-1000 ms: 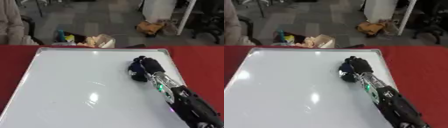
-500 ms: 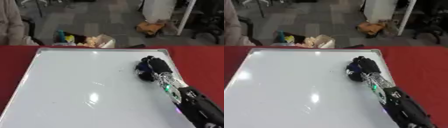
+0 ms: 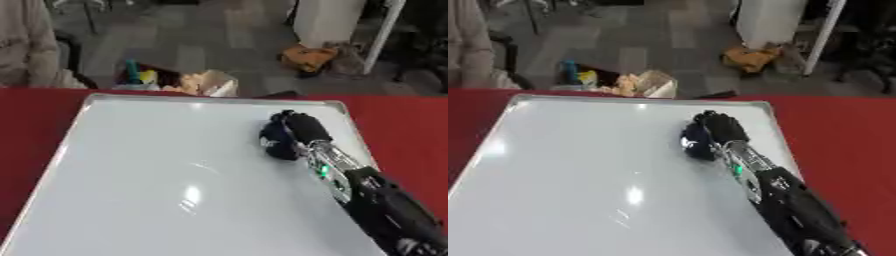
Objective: Wipe the whiteboard clean with a brush.
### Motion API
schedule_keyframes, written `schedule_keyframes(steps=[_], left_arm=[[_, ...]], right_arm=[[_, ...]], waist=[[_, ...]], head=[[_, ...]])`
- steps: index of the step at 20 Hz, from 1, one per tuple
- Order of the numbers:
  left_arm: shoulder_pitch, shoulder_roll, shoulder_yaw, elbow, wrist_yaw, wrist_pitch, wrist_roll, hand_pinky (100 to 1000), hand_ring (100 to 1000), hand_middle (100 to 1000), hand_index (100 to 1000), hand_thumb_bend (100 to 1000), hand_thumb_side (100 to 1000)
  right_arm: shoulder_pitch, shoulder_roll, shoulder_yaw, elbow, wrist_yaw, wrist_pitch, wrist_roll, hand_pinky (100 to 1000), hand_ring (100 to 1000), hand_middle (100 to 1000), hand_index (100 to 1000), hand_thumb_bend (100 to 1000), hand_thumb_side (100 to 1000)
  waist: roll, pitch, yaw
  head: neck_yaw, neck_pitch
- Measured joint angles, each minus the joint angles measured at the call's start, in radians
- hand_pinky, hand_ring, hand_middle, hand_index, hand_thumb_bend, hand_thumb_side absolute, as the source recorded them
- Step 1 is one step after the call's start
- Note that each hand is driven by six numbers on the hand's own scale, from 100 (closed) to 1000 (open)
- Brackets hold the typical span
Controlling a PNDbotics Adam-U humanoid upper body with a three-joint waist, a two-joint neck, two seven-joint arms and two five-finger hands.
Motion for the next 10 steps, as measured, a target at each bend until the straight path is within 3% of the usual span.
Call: schedule_keyframes(steps=[10], left_arm=[[-0.016, -0.001, -0.006, -0.001, 0.002, 0.002, -0.004, 507, 625, 609, 725, 762, 852]], right_arm=[[-0.057, 0.044, 0.034, 0.017, 0.022, -0.055, 0.011, 443, 685, 717, 859, 100, 861]], waist=[[-0.012, 0.011, 0.047]], head=[[-0.03, -0.012]])
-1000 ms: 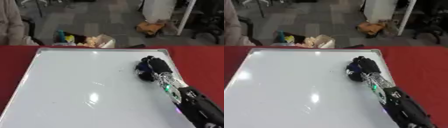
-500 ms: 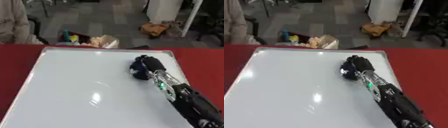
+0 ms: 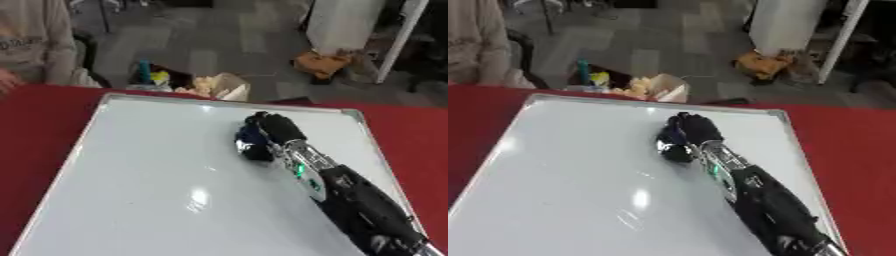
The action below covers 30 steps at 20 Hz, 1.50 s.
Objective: Wipe the whiteboard clean with a brush.
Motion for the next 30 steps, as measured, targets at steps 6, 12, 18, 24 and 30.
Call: schedule_keyframes(steps=[6, 12, 18, 24, 30], left_arm=[[-0.002, -0.006, 0.0, 0.0, 0.001, 0.0, -0.005, 508, 625, 608, 725, 763, 852], [-0.002, -0.007, 0.0, 0.0, 0.001, 0.0, -0.006, 508, 625, 608, 725, 764, 852], [-0.002, -0.007, 0.0, 0.0, 0.001, -0.001, -0.006, 508, 625, 608, 725, 764, 852], [-0.001, -0.007, 0.0, 0.0, 0.001, -0.003, -0.004, 508, 625, 608, 725, 765, 852], [0.001, -0.006, 0.0, 0.0, 0.001, -0.004, -0.002, 509, 624, 607, 724, 764, 852]], right_arm=[[-0.015, 0.022, 0.023, -0.007, 0.02, -0.027, 0.011, 446, 686, 719, 860, 100, 858], [-0.007, 0.022, 0.017, -0.007, 0.029, -0.019, 0.008, 454, 689, 722, 862, 100, 850], [0.022, 0.007, -0.024, 0.003, 0.02, 0.024, -0.02, 446, 685, 715, 858, 100, 843], [0.06, -0.039, -0.071, 0.018, -0.027, 0.079, -0.058, 437, 680, 709, 854, 100, 838], [0.09, -0.071, -0.091, 0.018, -0.066, 0.117, -0.08, 438, 680, 709, 854, 100, 838]], waist=[[-0.001, 0.0, 0.007], [-0.001, 0.0, 0.006], [0.001, -0.003, -0.011], [0.01, -0.004, -0.036], [0.014, -0.004, -0.051]], head=[[-0.012, -0.001], [-0.013, -0.008], [-0.007, -0.014], [0.002, -0.017], [0.011, -0.017]])
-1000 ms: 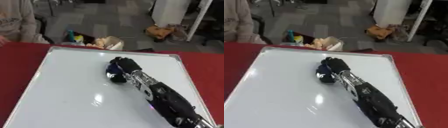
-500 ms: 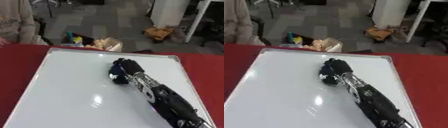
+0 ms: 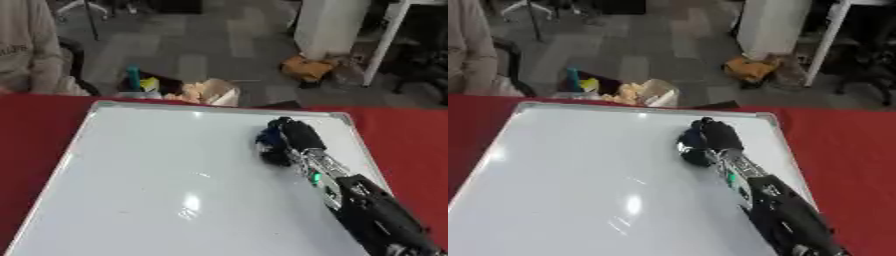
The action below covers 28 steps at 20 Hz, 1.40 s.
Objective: Wipe the whiteboard clean with a brush.
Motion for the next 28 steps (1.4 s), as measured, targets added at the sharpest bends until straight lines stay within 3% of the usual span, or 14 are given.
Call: schedule_keyframes(steps=[12, 28], left_arm=[[0.001, 0.0, 0.0, 0.0, 0.0, 0.0, 0.0, 509, 624, 606, 724, 765, 852], [0.001, -0.001, 0.0, 0.0, 0.001, 0.0, -0.002, 509, 624, 605, 724, 767, 851]], right_arm=[[-0.015, -0.007, 0.01, 0.006, -0.025, -0.004, 0.012, 426, 673, 702, 850, 100, 849], [-0.1, 0.093, 0.106, 0.006, 0.03, -0.126, 0.088, 442, 691, 722, 863, 100, 842]], waist=[[0.002, 0.0, 0.001], [-0.005, -0.006, 0.03]], head=[[0.002, 0.0], [-0.015, 0.0]])
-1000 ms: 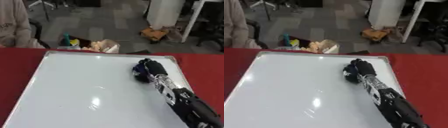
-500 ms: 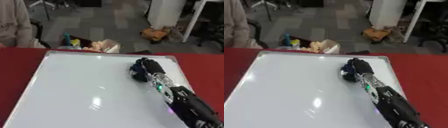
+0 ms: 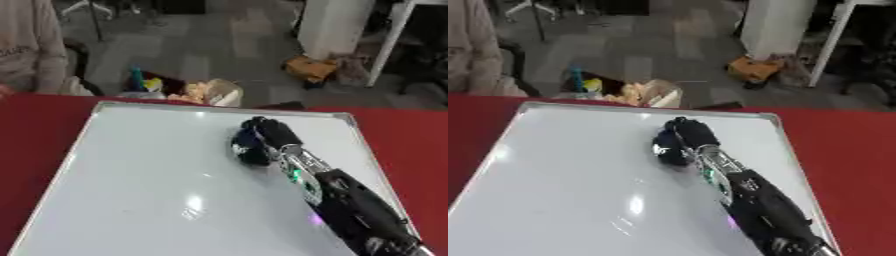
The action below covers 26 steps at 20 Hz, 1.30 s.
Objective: Wipe the whiteboard clean with a brush.
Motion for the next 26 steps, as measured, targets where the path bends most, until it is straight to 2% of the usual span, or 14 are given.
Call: schedule_keyframes(steps=[5, 12, 21, 26], left_arm=[[0.0, 0.0, 0.0, 0.0, 0.0, 0.0, -0.001, 509, 624, 605, 724, 768, 852], [0.0, 0.0, 0.0, 0.0, 0.0, -0.001, -0.004, 509, 624, 604, 724, 768, 852], [-0.001, 0.0, 0.0, 0.0, 0.0, -0.003, -0.005, 509, 623, 603, 724, 769, 852], [-0.001, 0.0, 0.0, 0.0, 0.0, -0.003, -0.005, 509, 623, 603, 725, 767, 852]], right_arm=[[-0.012, 0.027, 0.025, -0.006, 0.036, -0.037, 0.018, 451, 695, 728, 866, 100, 844], [-0.015, 0.033, 0.03, -0.006, 0.072, -0.048, 0.026, 483, 710, 743, 873, 100, 846], [-0.022, 0.031, -0.025, 0.045, 0.091, -0.005, 0.021, 517, 727, 759, 883, 100, 862], [-0.012, -0.007, -0.073, 0.09, 0.085, 0.042, -0.004, 527, 731, 764, 886, 100, 867]], waist=[[0.005, -0.001, 0.004], [0.006, -0.001, 0.009], [0.006, -0.001, 0.015], [0.007, -0.001, -0.002]], head=[[-0.004, 0.0], [-0.008, 0.0], [-0.009, -0.005], [-0.007, -0.009]])
